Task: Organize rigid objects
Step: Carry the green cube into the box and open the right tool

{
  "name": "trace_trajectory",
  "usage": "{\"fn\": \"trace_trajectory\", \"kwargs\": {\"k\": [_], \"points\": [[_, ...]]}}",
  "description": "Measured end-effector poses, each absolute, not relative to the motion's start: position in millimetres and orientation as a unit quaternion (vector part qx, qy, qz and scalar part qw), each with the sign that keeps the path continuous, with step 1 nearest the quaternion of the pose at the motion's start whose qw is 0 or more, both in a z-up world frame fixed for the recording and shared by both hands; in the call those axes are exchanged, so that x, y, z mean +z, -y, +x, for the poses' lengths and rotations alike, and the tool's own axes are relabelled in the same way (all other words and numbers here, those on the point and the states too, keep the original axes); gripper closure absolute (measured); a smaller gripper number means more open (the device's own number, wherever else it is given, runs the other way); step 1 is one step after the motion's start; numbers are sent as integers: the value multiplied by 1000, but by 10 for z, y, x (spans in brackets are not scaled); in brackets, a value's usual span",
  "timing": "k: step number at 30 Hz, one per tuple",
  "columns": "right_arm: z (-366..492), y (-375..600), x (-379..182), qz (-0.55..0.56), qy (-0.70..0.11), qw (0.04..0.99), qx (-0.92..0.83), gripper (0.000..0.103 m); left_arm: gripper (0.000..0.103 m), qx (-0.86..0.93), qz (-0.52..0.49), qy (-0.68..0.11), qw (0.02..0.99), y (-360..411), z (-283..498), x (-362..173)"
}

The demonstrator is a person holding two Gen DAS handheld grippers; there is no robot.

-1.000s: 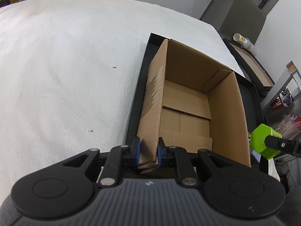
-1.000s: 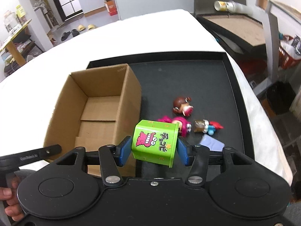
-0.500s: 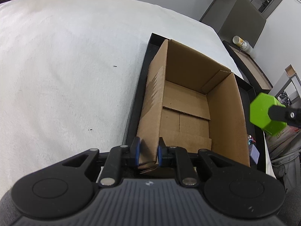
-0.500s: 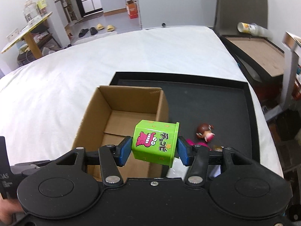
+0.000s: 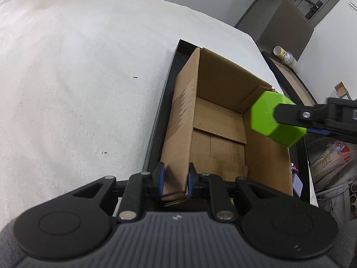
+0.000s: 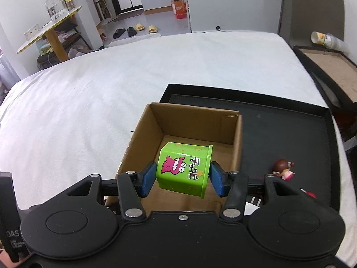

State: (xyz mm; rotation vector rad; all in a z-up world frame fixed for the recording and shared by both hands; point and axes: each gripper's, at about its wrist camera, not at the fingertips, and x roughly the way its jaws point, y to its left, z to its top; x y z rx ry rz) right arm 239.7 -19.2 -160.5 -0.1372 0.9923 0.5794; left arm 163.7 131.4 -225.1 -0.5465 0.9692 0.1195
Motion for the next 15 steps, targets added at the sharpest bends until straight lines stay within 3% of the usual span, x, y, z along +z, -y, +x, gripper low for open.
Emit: {"fn": "trace_trajectory", "kwargs": {"k": [15], "points": [[2564,16,-1966,-52,-489,812,314,52,85,60,-264,-455,848,-1326,1649,-2260]]}}
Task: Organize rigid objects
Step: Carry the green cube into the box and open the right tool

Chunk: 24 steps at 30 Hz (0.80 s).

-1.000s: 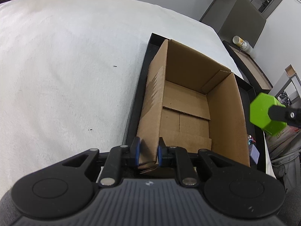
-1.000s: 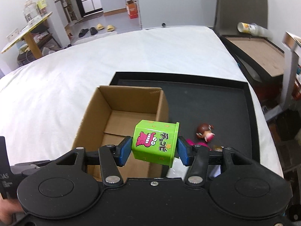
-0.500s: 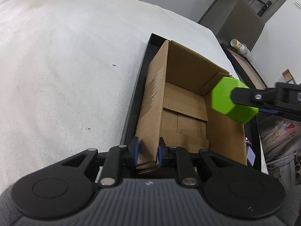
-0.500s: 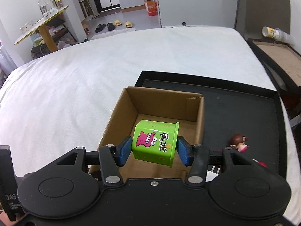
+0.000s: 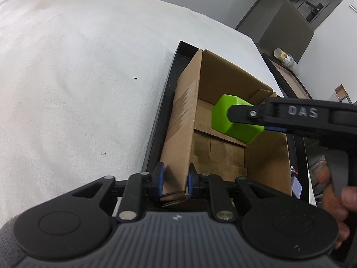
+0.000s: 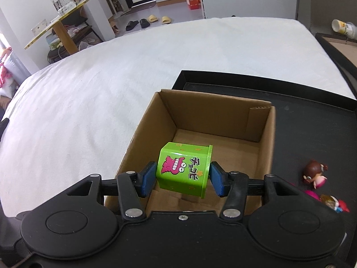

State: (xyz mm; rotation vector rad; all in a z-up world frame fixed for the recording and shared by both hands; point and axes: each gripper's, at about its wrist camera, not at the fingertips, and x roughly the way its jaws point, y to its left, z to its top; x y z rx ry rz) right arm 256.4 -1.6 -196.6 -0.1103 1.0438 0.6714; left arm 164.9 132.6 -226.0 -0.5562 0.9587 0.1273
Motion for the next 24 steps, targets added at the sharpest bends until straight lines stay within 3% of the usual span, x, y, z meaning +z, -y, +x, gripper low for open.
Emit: {"fn": "trace_trajectory", "kwargs": {"k": [24], "points": [[2753,-18,-2147,-59,-506,801,316,51,84,65,-272,-453,846,-1338,1673,-2283]]}}
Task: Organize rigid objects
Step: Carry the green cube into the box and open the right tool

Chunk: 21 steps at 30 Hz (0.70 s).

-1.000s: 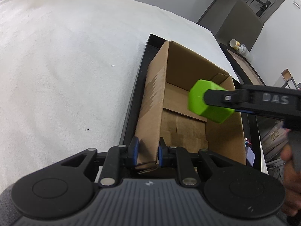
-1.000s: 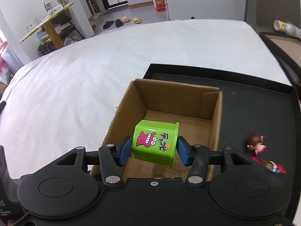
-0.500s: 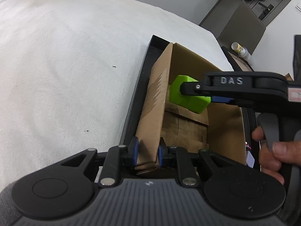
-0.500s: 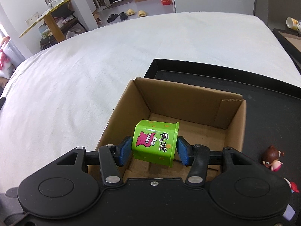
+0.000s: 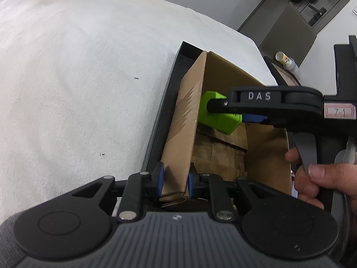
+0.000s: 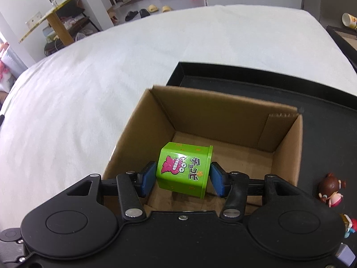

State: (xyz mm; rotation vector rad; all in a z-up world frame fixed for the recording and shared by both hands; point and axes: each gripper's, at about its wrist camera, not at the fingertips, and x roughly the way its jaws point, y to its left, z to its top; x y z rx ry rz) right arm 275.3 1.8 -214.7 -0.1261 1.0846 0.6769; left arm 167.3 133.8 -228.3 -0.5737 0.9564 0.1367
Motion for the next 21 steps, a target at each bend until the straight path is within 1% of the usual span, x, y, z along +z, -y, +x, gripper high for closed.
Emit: {"fn": "trace_trajectory", "kwargs": {"k": [6,11,21], "points": [[2791,-15,-2157,-62,-510,797,319,50,84,66,-268,-455,847,-1321,1676,-2274],[2766,89,-2055,-53,-508,799,317,50,84,70,-265,-458,846,-1310,1693,-2277],[2755,509,-1720,8,-516,796,315,50,84,76,-256,-463,845,-1278,1722,-2267]]}}
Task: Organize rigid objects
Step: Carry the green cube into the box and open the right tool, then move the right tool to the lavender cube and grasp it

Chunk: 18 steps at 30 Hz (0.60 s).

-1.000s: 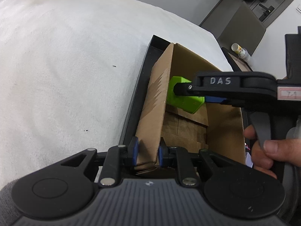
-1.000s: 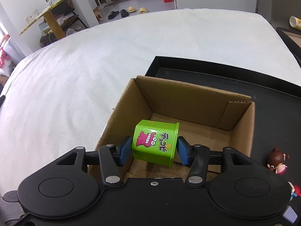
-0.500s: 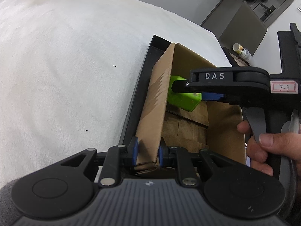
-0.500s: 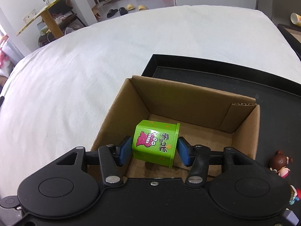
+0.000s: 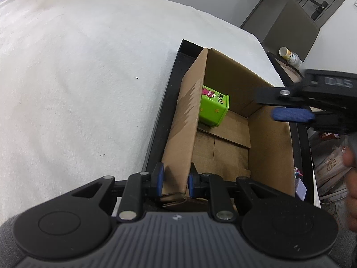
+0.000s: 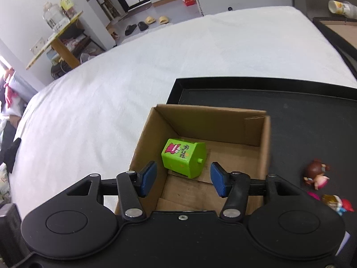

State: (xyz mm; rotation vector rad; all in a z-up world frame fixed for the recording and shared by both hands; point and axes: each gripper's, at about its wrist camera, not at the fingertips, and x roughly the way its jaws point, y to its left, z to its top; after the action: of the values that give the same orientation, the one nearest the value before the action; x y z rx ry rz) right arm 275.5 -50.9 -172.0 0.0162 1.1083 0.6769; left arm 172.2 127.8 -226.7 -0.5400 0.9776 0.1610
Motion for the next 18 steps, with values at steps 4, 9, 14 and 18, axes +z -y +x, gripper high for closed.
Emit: {"fn": "trace_trajectory", "kwargs": {"k": [4,9,14,18], "points": [[2773,637,-1572,14,-511,803,307,44,84,80,-256,-464,844,-1266,1731,-2252],[2800,783,-1470,17,-507,812,288,38,84,87,-257,-468,841,-1252,1754,-2244],[2805,1043,-1439,22,-507,822,259,27,84,95,-255,-474,838,-1229,1782,-2239],[2811,1295,-1489,33,-520,822,230,26,84,100,-253,-477,836,-1216,1789,-2229]]}}
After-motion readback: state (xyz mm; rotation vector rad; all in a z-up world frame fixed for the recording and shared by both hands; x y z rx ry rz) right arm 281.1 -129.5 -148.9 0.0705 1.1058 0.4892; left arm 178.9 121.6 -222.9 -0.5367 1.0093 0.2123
